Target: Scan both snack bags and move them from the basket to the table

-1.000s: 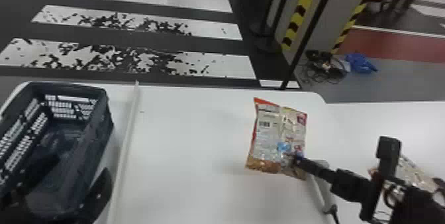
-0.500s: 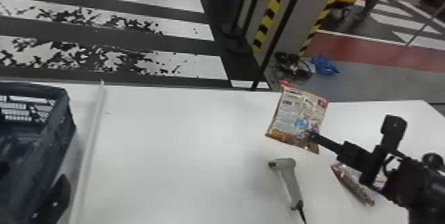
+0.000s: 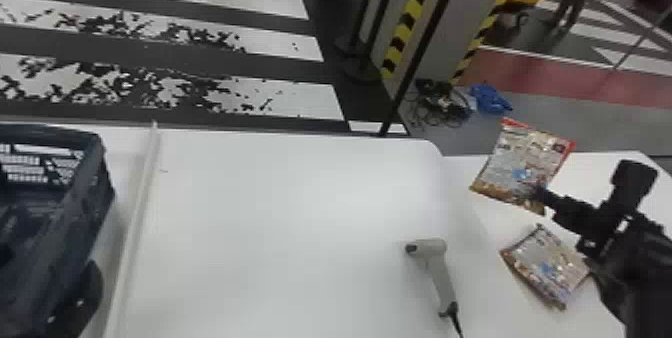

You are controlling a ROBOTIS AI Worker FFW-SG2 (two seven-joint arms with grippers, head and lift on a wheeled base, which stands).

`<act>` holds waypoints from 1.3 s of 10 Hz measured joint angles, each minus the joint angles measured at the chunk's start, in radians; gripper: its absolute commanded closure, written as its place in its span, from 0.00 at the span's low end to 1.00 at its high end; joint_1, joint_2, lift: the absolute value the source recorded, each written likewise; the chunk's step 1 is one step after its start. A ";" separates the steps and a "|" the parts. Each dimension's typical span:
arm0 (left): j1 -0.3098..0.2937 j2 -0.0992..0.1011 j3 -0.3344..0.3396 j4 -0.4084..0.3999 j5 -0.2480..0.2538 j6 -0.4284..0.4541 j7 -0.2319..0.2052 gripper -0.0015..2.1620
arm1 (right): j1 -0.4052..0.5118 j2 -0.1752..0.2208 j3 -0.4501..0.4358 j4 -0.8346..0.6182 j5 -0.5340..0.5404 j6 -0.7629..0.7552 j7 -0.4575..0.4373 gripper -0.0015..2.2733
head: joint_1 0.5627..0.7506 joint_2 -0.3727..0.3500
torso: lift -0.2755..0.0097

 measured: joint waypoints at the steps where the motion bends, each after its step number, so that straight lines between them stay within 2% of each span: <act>1: -0.007 0.001 0.001 0.007 0.002 0.000 0.000 0.02 | -0.033 -0.022 0.013 0.082 0.024 -0.066 -0.037 0.99 | 0.70 0.03 | 0.62; 3: -0.015 0.005 0.003 0.015 0.005 0.000 0.000 0.02 | -0.078 -0.046 0.036 0.219 0.060 -0.177 -0.115 0.99 | 0.70 0.03 | 0.62; 5: -0.018 0.009 0.008 0.016 0.014 -0.005 -0.003 0.02 | -0.118 -0.062 0.074 0.357 0.148 -0.298 -0.194 0.99 | 0.70 0.03 | 0.62; 8: -0.026 0.010 0.008 0.020 0.019 -0.006 -0.009 0.02 | -0.126 -0.071 0.111 0.454 0.203 -0.349 -0.203 0.99 | 0.70 0.03 | 0.62; 9: -0.027 0.012 0.007 0.020 0.020 -0.006 -0.009 0.02 | -0.124 -0.071 0.112 0.466 0.199 -0.333 -0.210 0.79 | 0.70 0.03 | 0.62; 10: -0.027 0.014 0.006 0.019 0.021 -0.006 -0.009 0.02 | -0.122 -0.071 0.111 0.470 0.188 -0.299 -0.236 0.17 | 0.70 0.03 | 0.62; 11: -0.028 0.015 0.005 0.015 0.021 -0.006 -0.010 0.02 | -0.119 -0.070 0.111 0.470 0.180 -0.278 -0.252 0.00 | 0.70 0.03 | 0.62; 13: -0.026 0.017 0.005 0.008 0.021 -0.006 -0.010 0.02 | -0.109 -0.069 0.110 0.451 0.175 -0.254 -0.252 0.01 | 0.70 0.03 | 0.62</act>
